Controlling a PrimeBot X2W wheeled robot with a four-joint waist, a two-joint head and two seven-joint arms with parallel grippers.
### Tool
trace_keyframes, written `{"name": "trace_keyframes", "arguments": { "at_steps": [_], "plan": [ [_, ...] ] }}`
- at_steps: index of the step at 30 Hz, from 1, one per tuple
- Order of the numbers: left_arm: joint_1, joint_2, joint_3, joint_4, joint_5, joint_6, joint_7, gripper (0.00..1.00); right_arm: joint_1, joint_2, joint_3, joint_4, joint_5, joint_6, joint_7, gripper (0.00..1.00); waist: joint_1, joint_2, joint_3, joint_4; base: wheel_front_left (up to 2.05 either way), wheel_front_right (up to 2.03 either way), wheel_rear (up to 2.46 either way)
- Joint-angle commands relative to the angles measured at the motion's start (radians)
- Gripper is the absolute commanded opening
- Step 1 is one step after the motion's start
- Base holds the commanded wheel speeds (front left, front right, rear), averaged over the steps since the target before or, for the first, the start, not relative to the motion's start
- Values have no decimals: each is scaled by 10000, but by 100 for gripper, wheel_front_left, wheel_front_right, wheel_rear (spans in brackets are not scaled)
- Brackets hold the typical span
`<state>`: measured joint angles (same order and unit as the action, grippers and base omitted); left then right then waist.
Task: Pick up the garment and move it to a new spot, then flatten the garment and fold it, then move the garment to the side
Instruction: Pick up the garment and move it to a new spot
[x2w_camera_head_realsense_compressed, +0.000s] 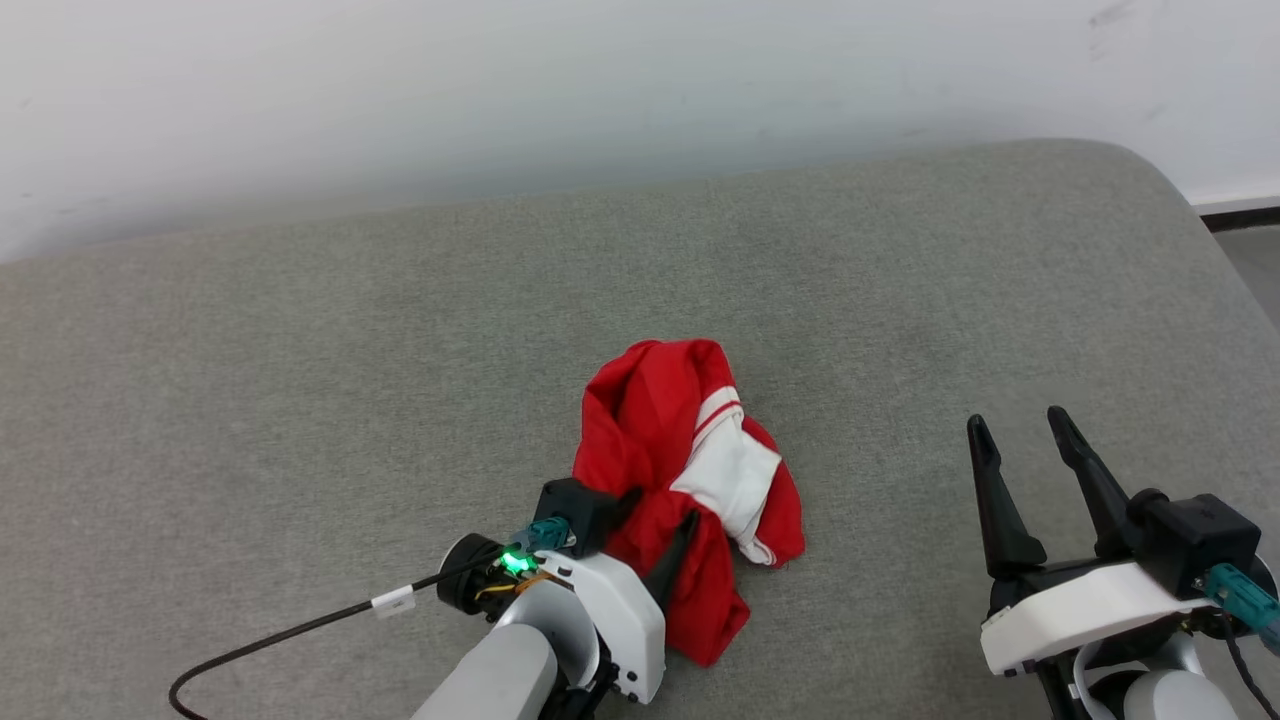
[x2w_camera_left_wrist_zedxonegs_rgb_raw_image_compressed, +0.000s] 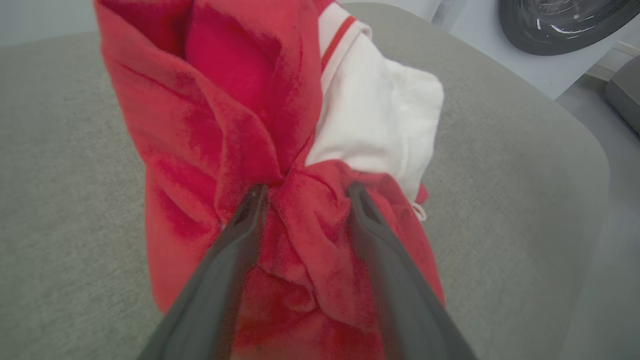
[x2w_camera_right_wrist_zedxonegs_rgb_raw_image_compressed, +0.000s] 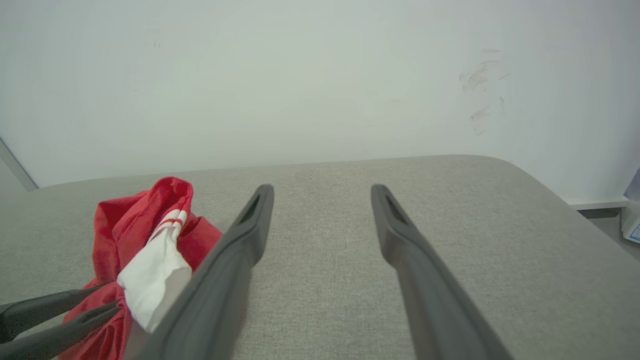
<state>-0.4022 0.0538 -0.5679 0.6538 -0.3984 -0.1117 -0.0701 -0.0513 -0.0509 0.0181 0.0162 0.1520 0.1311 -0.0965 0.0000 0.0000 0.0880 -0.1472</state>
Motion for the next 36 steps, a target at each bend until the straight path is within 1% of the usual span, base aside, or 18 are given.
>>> {"name": "trace_keyframes", "arguments": {
  "at_steps": [1, 7, 9, 11, 16, 19, 21, 25, 28, 32, 36],
  "plan": [
    [-86, -4, 8, -181, -27, 39, -271, 100, 22, 11, -28, 53, 59, -7, -80, 100, 0, 0, -114, 167, 0, 0, 0],
    [-162, -22, 135, -1052, -226, 285, -1250, 100, 80, 11, -127, 201, -90, -7, -28, 100, 0, 0, -548, 626, 0, 0, 0],
    [-91, -12, 295, -1410, -265, 475, -1488, 100, 149, 11, -189, 221, -113, -7, -11, 100, 0, 0, -687, 758, 0, 0, 0],
    [54, 74, 534, -1816, -231, 768, -1660, 100, 212, 9, -236, 193, -141, -7, 44, 100, 0, 0, -774, 871, 0, 0, 0],
    [504, 439, 1494, -2873, -353, 1470, -1892, 100, 419, 11, -408, 62, -207, -5, 138, 100, 0, 0, -877, 1149, 0, 0, 0],
    [915, 706, 1997, -3337, -391, 1797, -1934, 100, 555, 10, -479, -42, -199, -5, 205, 100, 0, 0, -894, 1244, 0, 0, 0],
    [1335, 1132, 2394, -3675, -345, 2020, -1948, 100, 680, 10, -497, -132, -221, -5, 282, 100, 0, 0, -929, 1268, 0, 0, 0],
    [1926, 1583, 2648, -3980, -337, 2145, -1954, 100, 818, 10, -473, -247, -274, -7, 373, 100, 0, 0, -1024, 1255, 0, 0, 0],
    [2414, 1884, 2617, -4185, -279, 2216, -1743, 100, 967, 10, -435, -333, -322, -7, 458, 100, 0, 0, -1173, 1218, 0, 0, 0],
    [2717, 2003, 2564, -4344, -233, 2350, -1643, 100, 1034, 10, -377, -407, -317, -5, 538, 100, 0, 0, -1280, 1169, 0, 0, 0],
    [2861, 2005, 2507, -4525, -217, 2435, -1587, 100, 1120, 10, -336, -475, -304, -7, 585, 100, 0, 0, -1321, 1159, 0, 0, 0]
  ]
}}
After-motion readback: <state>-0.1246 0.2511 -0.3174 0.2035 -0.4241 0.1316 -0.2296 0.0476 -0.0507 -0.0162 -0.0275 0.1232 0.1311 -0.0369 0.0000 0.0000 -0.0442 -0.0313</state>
